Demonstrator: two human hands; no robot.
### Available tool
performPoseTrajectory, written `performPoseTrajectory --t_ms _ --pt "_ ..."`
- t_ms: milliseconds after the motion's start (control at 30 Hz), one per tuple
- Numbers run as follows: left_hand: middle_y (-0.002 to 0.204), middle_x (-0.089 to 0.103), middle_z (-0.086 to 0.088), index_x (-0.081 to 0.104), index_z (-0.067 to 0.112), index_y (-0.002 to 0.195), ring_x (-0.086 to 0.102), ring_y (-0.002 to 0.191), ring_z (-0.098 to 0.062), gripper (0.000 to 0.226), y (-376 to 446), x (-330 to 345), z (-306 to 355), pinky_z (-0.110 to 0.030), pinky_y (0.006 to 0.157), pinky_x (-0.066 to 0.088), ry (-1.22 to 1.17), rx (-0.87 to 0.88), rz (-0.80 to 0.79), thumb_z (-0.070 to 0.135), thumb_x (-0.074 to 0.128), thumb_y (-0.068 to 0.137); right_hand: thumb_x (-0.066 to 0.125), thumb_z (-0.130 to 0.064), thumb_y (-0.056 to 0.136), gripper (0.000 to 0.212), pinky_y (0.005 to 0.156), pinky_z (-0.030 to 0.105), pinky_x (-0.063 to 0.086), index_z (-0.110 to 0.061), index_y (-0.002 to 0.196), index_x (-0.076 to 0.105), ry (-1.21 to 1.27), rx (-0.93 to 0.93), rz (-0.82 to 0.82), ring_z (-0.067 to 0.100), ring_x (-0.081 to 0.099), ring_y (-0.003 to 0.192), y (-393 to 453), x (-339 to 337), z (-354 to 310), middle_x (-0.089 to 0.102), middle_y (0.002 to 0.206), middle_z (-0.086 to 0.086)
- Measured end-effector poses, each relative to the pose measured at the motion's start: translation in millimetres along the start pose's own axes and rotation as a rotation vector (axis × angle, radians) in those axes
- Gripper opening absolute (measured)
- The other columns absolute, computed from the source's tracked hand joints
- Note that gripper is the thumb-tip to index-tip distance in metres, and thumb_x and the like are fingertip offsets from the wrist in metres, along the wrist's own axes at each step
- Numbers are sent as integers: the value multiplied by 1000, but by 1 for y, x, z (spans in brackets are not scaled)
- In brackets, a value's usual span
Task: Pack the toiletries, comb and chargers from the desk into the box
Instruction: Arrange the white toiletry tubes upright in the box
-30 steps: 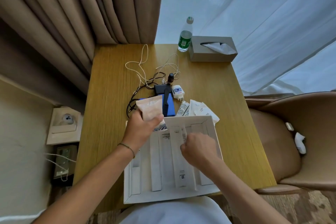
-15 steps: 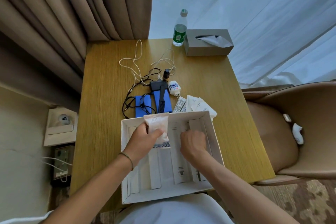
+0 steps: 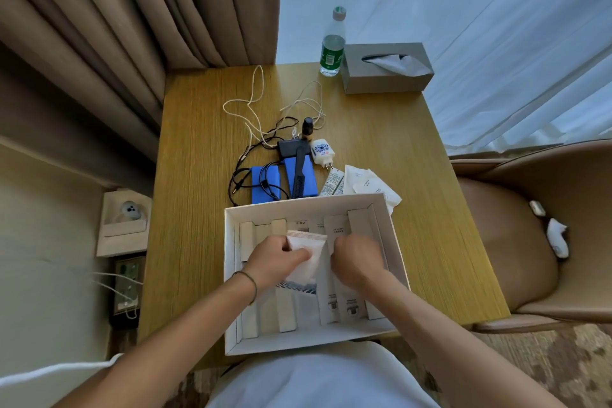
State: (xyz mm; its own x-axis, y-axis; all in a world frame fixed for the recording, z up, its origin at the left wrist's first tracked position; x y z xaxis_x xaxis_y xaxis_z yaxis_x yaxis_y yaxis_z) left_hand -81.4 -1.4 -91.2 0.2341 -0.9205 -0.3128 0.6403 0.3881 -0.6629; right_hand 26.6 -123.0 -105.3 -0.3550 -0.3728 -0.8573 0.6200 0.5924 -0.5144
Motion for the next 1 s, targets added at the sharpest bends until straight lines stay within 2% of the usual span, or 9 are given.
performPoseTrajectory --t_ms 133,200,300,400,533,600,767,867,1000 --pt "96 75 -4 74 16 101 71 90 -22 31 1 11 -4 -44 84 59 129 24 -31 31 80 75 49 -18 88 33 44 26 26 -14 57 40 163 55 105 26 50 55 -10 -21 20 41 54 0" --pt "90 73 1 73 22 94 70 81 -15 28 2 16 -6 -33 70 60 180 32 -72 31 82 70 49 -20 88 35 43 27 25 -15 55 39 248 52 173 24 48 50 -15 -31 24 45 53 0" --pt "74 67 7 68 25 76 63 61 -5 18 3 26 -9 -20 50 48 289 36 -139 32 83 67 49 -21 87 35 41 25 22 -15 54 40 365 29 287 14 37 40 -26 -48 25 43 48 -4" --pt "73 67 5 68 24 74 63 65 -12 16 5 31 -12 -28 59 52 412 40 -148 33 81 70 50 -20 88 36 41 25 24 -12 54 45 464 13 344 15 34 40 -34 -59 27 41 44 -3" --pt "95 69 0 70 20 99 66 84 -19 26 8 39 -15 -35 75 59 504 65 -167 26 79 75 53 -21 91 31 47 32 44 -9 64 63 536 -2 360 24 53 52 -37 -67 33 59 53 2" --pt "102 65 2 66 23 110 62 89 -18 36 9 44 -15 -30 72 54 542 91 -170 25 78 76 53 -21 91 30 48 33 44 -9 65 63 571 0 373 24 53 53 -38 -70 37 60 55 3" --pt "101 65 2 63 27 112 59 89 -19 33 10 56 -16 -28 67 43 688 165 -180 28 73 80 56 -20 91 33 46 33 35 -8 61 59 663 -10 433 22 41 48 -38 -76 45 51 48 2" --pt "104 64 -1 65 24 110 57 98 -22 32 10 62 -9 -30 68 39 907 296 -143 32 72 80 56 -22 92 32 49 36 44 -9 65 65 684 -10 456 27 53 52 -38 -81 49 57 51 4" --pt "107 60 -3 66 22 112 53 104 -25 37 12 66 -3 -34 74 35 1121 390 -106 40 70 80 57 -22 94 28 51 36 47 -13 71 71 739 -6 485 20 57 54 -36 -89 58 62 55 -1"
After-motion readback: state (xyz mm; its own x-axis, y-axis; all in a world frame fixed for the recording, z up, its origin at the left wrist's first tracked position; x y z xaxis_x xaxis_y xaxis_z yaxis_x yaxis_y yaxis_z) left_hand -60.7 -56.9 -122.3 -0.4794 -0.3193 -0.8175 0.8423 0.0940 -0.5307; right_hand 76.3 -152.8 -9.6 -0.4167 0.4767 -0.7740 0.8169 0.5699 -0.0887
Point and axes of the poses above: each hand's wrist, its own y-axis towards the middle knuckle, its own x-axis out of the palm, z = x × y, the point moved 7 cm from there along y, towards the middle knuckle
